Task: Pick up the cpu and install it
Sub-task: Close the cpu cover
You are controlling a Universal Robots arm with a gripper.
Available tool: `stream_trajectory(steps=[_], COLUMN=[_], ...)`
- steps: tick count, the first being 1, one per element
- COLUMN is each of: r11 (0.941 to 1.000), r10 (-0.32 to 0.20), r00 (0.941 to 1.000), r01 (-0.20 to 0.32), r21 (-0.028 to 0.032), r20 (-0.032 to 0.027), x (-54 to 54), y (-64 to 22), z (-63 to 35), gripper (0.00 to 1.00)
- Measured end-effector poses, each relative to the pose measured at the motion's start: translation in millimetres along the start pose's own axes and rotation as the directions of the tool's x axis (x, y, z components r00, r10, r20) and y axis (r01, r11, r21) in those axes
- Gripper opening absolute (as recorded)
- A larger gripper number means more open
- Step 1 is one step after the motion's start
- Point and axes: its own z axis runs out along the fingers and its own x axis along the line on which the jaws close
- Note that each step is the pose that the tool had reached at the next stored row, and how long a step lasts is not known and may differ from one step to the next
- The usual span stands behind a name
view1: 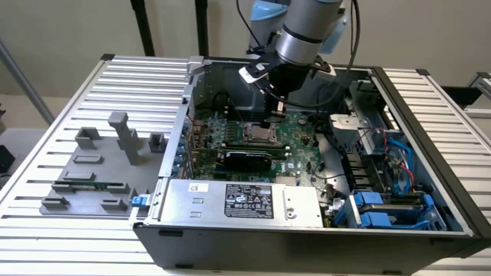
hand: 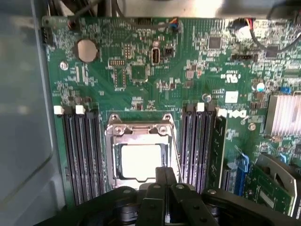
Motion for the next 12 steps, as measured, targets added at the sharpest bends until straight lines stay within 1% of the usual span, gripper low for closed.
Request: stream_trajectory(steps=[3, 5, 7, 12], r11=[1.0, 0.9999, 0.9999, 0.9999], r10=[0.0, -0.001, -0.001, 0.0], r00=[1.0, 1.0, 1.0, 1.0], r01=[0.0, 0.001, 0.001, 0.0], r21=[0.0099, 0.0138, 0.0151, 0.015], r20=[0.0003, 0.0005, 0.0007, 0.0003], x=[-0.2, -0.4, -0.7, -1.1], y=[-8.4, -15.8, -24.8, -46.8], z=[3.6, 5.7, 7.8, 12.6], gripper=[0.11, 0.11, 0.11, 0.11])
